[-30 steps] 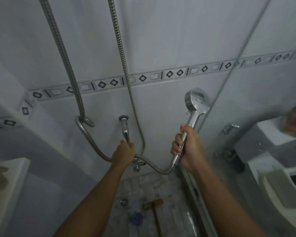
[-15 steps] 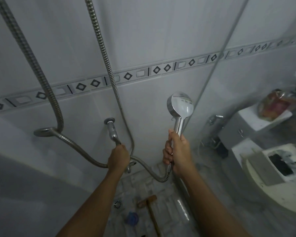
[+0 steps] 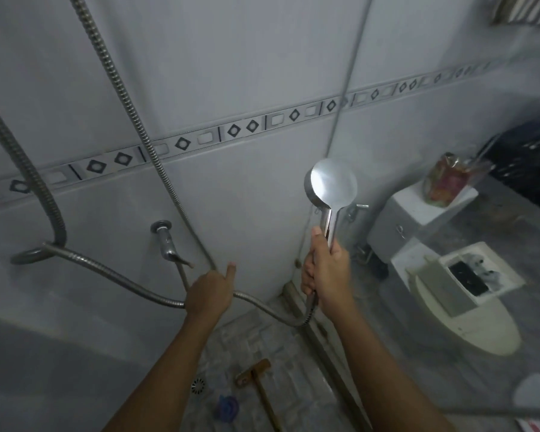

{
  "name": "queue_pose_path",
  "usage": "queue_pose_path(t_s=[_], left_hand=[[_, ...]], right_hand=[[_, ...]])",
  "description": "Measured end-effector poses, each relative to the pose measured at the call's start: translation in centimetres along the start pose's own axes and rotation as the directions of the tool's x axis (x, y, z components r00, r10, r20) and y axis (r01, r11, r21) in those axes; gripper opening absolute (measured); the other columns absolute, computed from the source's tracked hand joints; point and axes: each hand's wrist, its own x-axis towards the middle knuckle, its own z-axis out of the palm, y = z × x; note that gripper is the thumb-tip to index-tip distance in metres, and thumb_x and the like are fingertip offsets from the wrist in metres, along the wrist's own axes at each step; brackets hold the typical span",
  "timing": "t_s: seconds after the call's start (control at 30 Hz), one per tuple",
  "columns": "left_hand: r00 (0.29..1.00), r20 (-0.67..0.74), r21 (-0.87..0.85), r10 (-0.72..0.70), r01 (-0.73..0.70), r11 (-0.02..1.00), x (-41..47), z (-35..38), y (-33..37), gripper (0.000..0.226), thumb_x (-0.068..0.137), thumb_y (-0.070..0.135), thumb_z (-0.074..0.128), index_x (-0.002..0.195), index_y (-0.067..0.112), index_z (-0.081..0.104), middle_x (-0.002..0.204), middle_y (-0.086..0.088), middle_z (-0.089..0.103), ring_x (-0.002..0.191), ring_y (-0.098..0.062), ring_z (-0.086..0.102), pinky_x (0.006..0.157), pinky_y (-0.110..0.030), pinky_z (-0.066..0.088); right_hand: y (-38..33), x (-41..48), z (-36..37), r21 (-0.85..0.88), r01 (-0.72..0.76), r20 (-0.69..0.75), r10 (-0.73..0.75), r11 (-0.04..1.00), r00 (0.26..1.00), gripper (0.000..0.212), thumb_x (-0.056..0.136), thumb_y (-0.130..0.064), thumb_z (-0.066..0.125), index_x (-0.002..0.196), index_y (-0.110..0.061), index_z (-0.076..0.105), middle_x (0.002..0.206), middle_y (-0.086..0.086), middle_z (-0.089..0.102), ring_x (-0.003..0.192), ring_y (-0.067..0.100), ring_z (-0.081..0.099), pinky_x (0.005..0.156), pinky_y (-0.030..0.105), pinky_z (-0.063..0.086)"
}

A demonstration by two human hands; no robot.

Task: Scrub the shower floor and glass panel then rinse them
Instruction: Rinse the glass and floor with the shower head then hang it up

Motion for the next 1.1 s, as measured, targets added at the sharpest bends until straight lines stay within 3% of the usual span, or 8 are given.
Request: queue_pose_path(t_s=[0.1, 0.17, 0.37, 0.53, 0.63, 0.77, 0.9, 1.1], left_hand=[[0.994, -0.009, 0.035, 0.105, -0.105, 0.994, -3.0, 0.4, 4.1, 0.097, 0.09, 0.082, 0.013, 0.086, 0.006, 0.074, 0.101, -0.019, 0.073, 0.092, -0.033, 0.067, 0.083, -0.037, 0.053], [0.986, -0.021, 0.087, 0.164, -0.161, 0.983, -5.4, 0.9, 7.0, 0.097, 0.092, 0.08, 0.016, 0.095, 0.003, 0.075, 0.109, -0.021, 0.072, 0.101, -0.035, 0.067, 0.088, -0.038, 0.051], [0.931, -0.086, 0.145, 0.354, -0.339, 0.929, -12.6, 2.9, 14.1, 0.081, 0.09, 0.075, 0.036, 0.083, 0.003, 0.073, 0.092, -0.019, 0.073, 0.092, -0.036, 0.069, 0.073, -0.035, 0.05], [0.915, -0.12, 0.02, 0.386, -0.387, 0.922, -19.2, 3.8, 18.0, 0.062, 0.09, 0.056, 0.051, 0.058, 0.002, 0.055, 0.067, -0.015, 0.059, 0.074, -0.034, 0.065, 0.06, -0.031, 0.039], [0.888, -0.167, 0.004, 0.428, -0.433, 0.901, -23.1, 4.9, 19.7, 0.058, 0.085, 0.056, 0.051, 0.068, 0.001, 0.055, 0.075, -0.022, 0.064, 0.076, -0.038, 0.065, 0.061, -0.034, 0.042], [0.871, -0.174, 0.025, 0.46, -0.464, 0.886, -26.8, 6.3, 21.0, 0.057, 0.088, 0.056, 0.049, 0.079, 0.003, 0.069, 0.087, -0.02, 0.069, 0.086, -0.038, 0.067, 0.071, -0.038, 0.052], [0.873, -0.142, 0.003, 0.467, -0.471, 0.882, -30.1, 7.1, 22.1, 0.057, 0.088, 0.054, 0.051, 0.079, 0.0, 0.067, 0.082, -0.022, 0.068, 0.083, -0.039, 0.067, 0.073, -0.04, 0.056], [0.86, -0.123, -0.003, 0.495, -0.499, 0.867, -34.1, 8.4, 23.5, 0.052, 0.091, 0.048, 0.053, 0.085, -0.001, 0.067, 0.086, -0.023, 0.067, 0.086, -0.04, 0.067, 0.073, -0.039, 0.053]], right_hand=[[-2.6, -1.2, -4.3, -0.003, 0.097, -0.058, -0.097, 0.995, 0.994, 0.05, 0.093, -0.061, 0.049, 0.085, -0.012, 0.043, 0.051, 0.006, 0.031, 0.035, 0.015, 0.028, 0.036, 0.021, 0.029], [-4.3, -2.1, -7.4, -0.021, 0.157, -0.091, -0.158, 0.987, 0.983, 0.056, 0.086, -0.067, 0.046, 0.087, -0.012, 0.046, 0.051, 0.007, 0.031, 0.035, 0.015, 0.029, 0.035, 0.022, 0.029], [-8.7, -5.9, -16.1, -0.088, 0.281, -0.125, -0.29, 0.956, 0.949, 0.056, 0.089, -0.065, 0.042, 0.087, -0.009, 0.049, 0.054, 0.011, 0.033, 0.038, 0.015, 0.031, 0.034, 0.023, 0.029], [-10.4, -9.8, -21.8, -0.085, 0.328, -0.126, -0.337, 0.941, 0.933, 0.053, 0.091, -0.062, 0.042, 0.083, -0.009, 0.048, 0.057, 0.011, 0.033, 0.039, 0.014, 0.029, 0.037, 0.023, 0.025], [-10.4, -12.4, -25.5, -0.086, 0.35, -0.149, -0.359, 0.933, 0.921, 0.054, 0.091, -0.063, 0.044, 0.081, -0.01, 0.046, 0.056, 0.01, 0.032, 0.04, 0.013, 0.028, 0.039, 0.026, 0.023], [-9.9, -14.8, -28.4, -0.139, 0.375, -0.154, -0.394, 0.916, 0.906, 0.06, 0.092, -0.073, 0.045, 0.074, -0.016, 0.045, 0.049, 0.001, 0.034, 0.037, 0.015, 0.03, 0.04, 0.027, 0.027], [-9.9, -17.4, -30.9, -0.149, 0.377, -0.146, -0.397, 0.914, 0.906, 0.067, 0.081, -0.085, 0.049, 0.074, -0.018, 0.045, 0.051, 0.003, 0.032, 0.038, 0.015, 0.029, 0.041, 0.03, 0.026], [-9.9, -20.6, -34.3, -0.222, 0.381, -0.187, -0.422, 0.898, 0.887, 0.068, 0.083, -0.084, 0.045, 0.072, -0.017, 0.044, 0.051, 0.001, 0.036, 0.039, 0.012, 0.033, 0.043, 0.027, 0.03]])
